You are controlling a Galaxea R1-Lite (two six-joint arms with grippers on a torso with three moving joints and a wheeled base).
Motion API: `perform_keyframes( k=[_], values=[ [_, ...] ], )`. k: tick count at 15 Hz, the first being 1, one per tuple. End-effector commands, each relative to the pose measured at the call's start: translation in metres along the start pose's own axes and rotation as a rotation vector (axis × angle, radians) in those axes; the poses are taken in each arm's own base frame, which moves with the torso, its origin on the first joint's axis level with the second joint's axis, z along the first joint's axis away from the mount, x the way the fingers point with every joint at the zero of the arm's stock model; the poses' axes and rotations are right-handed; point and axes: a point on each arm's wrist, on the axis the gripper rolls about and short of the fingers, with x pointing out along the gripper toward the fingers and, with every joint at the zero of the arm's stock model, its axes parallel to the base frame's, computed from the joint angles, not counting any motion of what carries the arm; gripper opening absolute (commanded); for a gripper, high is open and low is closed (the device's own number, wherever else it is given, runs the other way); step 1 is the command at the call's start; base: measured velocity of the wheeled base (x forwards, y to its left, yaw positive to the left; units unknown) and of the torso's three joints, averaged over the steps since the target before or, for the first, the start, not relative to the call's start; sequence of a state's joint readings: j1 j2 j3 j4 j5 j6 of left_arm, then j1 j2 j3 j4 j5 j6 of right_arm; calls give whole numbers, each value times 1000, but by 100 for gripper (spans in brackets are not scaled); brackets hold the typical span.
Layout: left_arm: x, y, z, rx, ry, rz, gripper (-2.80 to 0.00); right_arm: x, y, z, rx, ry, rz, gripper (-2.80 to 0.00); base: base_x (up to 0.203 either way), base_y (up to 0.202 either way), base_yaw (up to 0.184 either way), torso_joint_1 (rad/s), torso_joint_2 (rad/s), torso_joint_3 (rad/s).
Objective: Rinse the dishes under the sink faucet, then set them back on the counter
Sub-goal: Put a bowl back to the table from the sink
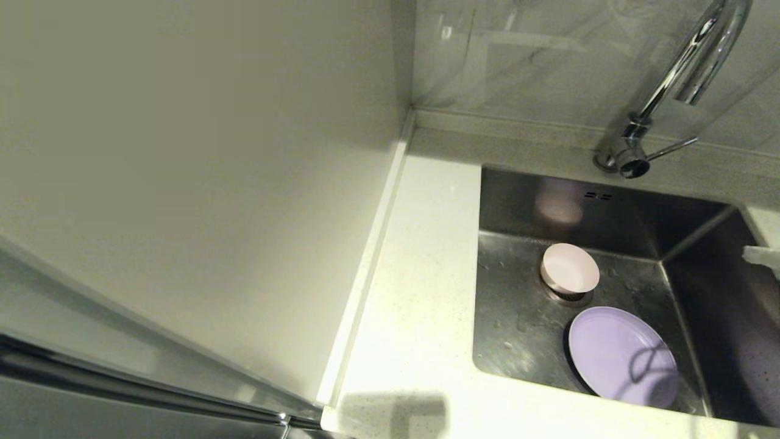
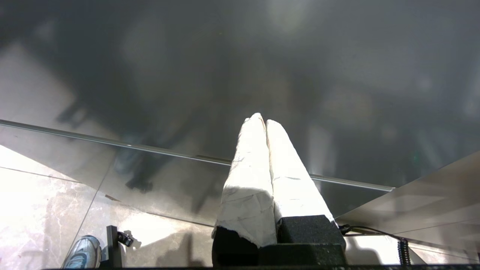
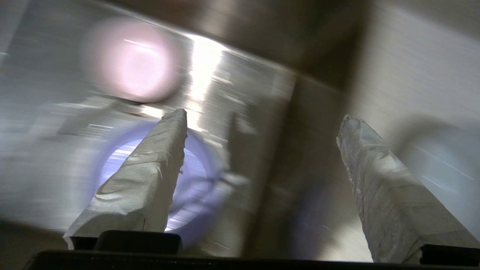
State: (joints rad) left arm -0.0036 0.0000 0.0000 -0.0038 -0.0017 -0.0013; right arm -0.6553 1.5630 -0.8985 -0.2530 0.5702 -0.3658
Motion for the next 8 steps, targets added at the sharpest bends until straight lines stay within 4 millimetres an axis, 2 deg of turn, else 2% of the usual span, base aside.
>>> perform_keyframes(
  k=[1, 5, 8],
  values=[
    [0, 0, -1, 0, 1, 0, -280, 21, 21, 0, 26, 10, 121, 0, 0, 0, 0, 0, 0, 0],
    [0, 0, -1, 0, 2, 0, -280, 73, 43, -23, 66, 128, 238, 0, 0, 0, 0, 0, 0, 0],
    [0, 0, -1, 0, 2, 1, -280, 107, 42, -39, 85, 196, 247, 0, 0, 0, 0, 0, 0, 0]
  ],
)
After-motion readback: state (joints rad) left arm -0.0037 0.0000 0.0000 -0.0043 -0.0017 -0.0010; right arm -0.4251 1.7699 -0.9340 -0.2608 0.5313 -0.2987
